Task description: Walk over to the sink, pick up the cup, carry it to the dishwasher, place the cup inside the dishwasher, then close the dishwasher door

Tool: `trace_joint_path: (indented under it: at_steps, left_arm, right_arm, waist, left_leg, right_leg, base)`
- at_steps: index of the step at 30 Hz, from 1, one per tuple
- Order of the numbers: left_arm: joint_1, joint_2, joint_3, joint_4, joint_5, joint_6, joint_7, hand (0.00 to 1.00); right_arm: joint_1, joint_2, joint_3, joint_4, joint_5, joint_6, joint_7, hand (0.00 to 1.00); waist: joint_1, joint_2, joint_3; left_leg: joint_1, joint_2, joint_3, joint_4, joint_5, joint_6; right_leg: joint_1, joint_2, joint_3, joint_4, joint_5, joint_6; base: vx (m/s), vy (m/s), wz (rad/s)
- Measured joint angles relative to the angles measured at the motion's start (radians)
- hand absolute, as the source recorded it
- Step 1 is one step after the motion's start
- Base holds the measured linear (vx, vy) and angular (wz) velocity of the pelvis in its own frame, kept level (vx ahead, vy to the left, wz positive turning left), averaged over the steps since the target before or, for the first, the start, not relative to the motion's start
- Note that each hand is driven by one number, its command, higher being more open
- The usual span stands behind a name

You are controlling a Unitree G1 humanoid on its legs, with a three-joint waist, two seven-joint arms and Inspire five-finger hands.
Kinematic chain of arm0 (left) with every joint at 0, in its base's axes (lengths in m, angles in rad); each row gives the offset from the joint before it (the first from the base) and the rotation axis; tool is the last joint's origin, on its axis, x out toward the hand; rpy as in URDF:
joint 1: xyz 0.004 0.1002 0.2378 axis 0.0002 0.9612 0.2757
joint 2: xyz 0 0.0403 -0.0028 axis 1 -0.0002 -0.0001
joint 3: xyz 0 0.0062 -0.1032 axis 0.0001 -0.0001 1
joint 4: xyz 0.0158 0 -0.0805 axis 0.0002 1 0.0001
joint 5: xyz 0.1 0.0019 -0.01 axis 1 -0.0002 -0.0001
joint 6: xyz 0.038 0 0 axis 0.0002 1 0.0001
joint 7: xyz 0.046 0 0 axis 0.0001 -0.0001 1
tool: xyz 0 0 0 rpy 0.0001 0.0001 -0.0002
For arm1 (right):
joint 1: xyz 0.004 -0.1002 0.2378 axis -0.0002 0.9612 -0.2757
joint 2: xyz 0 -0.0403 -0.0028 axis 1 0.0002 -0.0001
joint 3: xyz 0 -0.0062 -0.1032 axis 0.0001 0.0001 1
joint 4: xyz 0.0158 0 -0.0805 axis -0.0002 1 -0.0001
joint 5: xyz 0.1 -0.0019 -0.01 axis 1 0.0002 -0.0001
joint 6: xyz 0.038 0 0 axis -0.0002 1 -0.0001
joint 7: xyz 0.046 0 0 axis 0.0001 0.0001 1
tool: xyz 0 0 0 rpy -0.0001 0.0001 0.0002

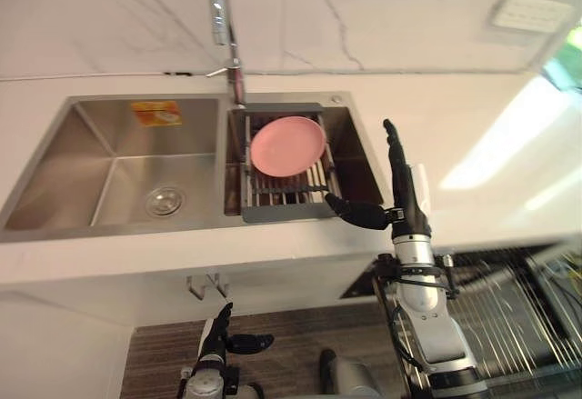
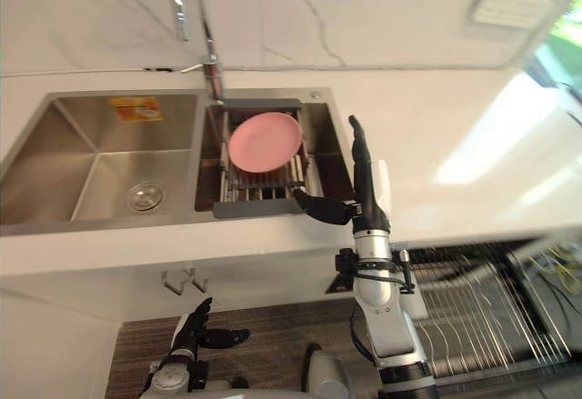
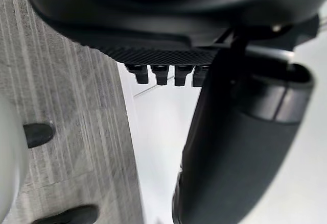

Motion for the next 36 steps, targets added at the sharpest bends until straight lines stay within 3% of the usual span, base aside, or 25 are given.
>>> trace_joint_path:
  at_steps: [5,9,13,23,24,25,33,36]
  left_arm:
    - [0.001,-0.017,0.006,0.004,0.002,0.006,-0.005,1.00]
    - [0.009,-0.023,0.006,0.006,0.009,0.006,-0.011,1.00]
    - [0.007,-0.022,0.007,0.006,0.009,0.007,-0.014,1.00]
    - [0.008,-0.005,0.006,0.010,0.009,0.012,-0.022,1.00]
    - [0.007,-0.005,0.006,0.011,0.009,0.013,-0.023,1.00]
    - [0.014,0.021,0.028,0.042,0.009,0.019,-0.027,1.00]
    - [0.015,0.012,0.050,0.043,0.009,0.019,-0.027,1.00]
    - [0.020,0.006,0.076,0.050,0.010,0.027,-0.031,1.00]
  right_arm:
    - [0.054,-0.008,-0.071,-0.020,-0.005,0.001,0.001,1.00]
    - [0.108,-0.008,-0.108,-0.021,-0.005,0.003,0.015,1.00]
    - [0.107,-0.008,-0.108,-0.020,-0.020,0.003,0.023,1.00]
    - [0.102,-0.007,-0.107,-0.003,-0.024,0.003,0.040,1.00]
    - [0.101,-0.008,-0.107,0.003,-0.025,0.003,0.040,1.00]
    - [0.097,-0.011,-0.106,0.029,-0.026,0.017,0.040,1.00]
    - [0.101,-0.004,-0.100,0.030,-0.026,0.017,0.040,1.00]
    - [0.103,0.017,-0.098,0.058,-0.025,0.021,0.040,1.00]
  waist:
    - [-0.006,0.010,-0.004]
    - [-0.019,0.012,-0.007]
    - [-0.019,0.013,-0.007]
    - [-0.017,0.012,-0.006]
    - [-0.017,0.012,-0.007]
    - [-0.023,0.023,0.011]
    - [-0.023,0.030,0.015]
    - [-0.039,0.034,0.018]
  left_leg:
    - [0.013,0.025,-0.029,-0.024,0.012,-0.022]
    - [0.054,0.013,-0.043,-0.018,0.013,-0.022]
    - [0.038,0.000,-0.054,-0.018,0.017,-0.016]
    - [0.013,0.007,-0.077,-0.071,0.035,0.001]
    - [0.012,0.006,-0.077,-0.087,0.047,-0.003]
    - [0.016,0.039,-0.083,-0.130,0.080,-0.042]
    - [0.021,0.041,-0.060,-0.135,0.080,-0.042]
    - [0.023,0.043,-0.041,-0.143,0.080,-0.041]
  right_leg:
    - [0.062,0.018,-0.048,-0.081,0.014,-0.011]
    - [0.162,0.008,-0.067,-0.175,0.044,0.006]
    - [0.191,0.004,-0.077,-0.260,0.092,0.017]
    - [0.220,0.025,-0.088,-0.404,0.182,0.004]
    - [0.221,0.025,-0.088,-0.420,0.194,0.002]
    - [0.217,0.054,-0.095,-0.447,0.223,-0.023]
    - [0.209,0.057,-0.074,-0.447,0.227,-0.024]
    - [0.201,0.060,-0.055,-0.446,0.230,-0.024]
  base:
    - [0.15,-0.055,0.22]
    - [0.05,0.054,0.12]
    - [-0.02,0.051,0.10]
    - [-0.09,-0.004,0.08]
    - [-0.11,-0.035,0.02]
    - [-0.07,-0.023,0.00]
    - [0.00,0.000,-0.08]
    - [-0.02,0.005,-0.18]
